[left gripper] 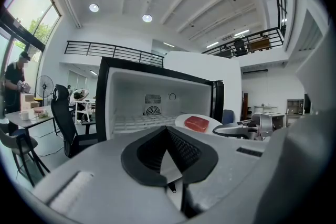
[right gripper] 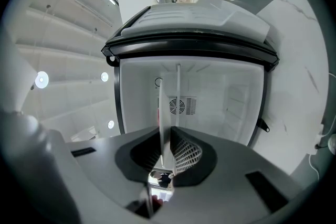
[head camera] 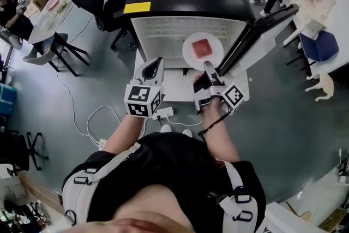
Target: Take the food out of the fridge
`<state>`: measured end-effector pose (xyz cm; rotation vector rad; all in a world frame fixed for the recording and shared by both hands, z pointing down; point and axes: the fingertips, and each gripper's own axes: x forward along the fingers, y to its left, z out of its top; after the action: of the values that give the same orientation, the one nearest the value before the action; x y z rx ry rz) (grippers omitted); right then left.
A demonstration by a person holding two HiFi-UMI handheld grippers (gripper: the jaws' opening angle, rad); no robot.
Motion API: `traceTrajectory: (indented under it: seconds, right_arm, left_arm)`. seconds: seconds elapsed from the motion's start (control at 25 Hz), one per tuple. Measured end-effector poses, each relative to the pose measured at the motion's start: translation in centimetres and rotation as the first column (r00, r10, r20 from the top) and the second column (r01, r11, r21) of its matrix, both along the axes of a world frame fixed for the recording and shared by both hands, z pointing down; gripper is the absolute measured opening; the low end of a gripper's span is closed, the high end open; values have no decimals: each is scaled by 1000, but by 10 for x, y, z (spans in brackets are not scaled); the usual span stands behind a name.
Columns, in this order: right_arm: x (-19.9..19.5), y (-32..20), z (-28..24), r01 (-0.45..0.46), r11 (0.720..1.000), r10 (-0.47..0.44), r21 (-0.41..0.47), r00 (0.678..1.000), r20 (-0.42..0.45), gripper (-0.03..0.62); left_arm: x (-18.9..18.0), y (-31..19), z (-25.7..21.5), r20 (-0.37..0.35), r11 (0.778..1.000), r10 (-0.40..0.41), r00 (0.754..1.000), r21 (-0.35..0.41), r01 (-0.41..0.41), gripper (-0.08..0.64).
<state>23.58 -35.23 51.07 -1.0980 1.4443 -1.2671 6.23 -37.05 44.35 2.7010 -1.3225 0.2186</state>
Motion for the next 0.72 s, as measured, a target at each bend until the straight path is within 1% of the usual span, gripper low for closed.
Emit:
traceTrajectory:
  seconds: [0.28, 0.72]
  right_arm:
    - [-1, -5, -5, 6, 1000, -6, 17, 1000, -6, 40]
    - [0, -7, -3, 11, 1000, -11, 8, 1000, -12, 40]
  left_arm:
    - [1, 0, 1, 6, 1000, -2, 1000, 0, 2, 3]
    - [-1, -1, 0, 1, 1000, -9, 1000, 3, 9, 3]
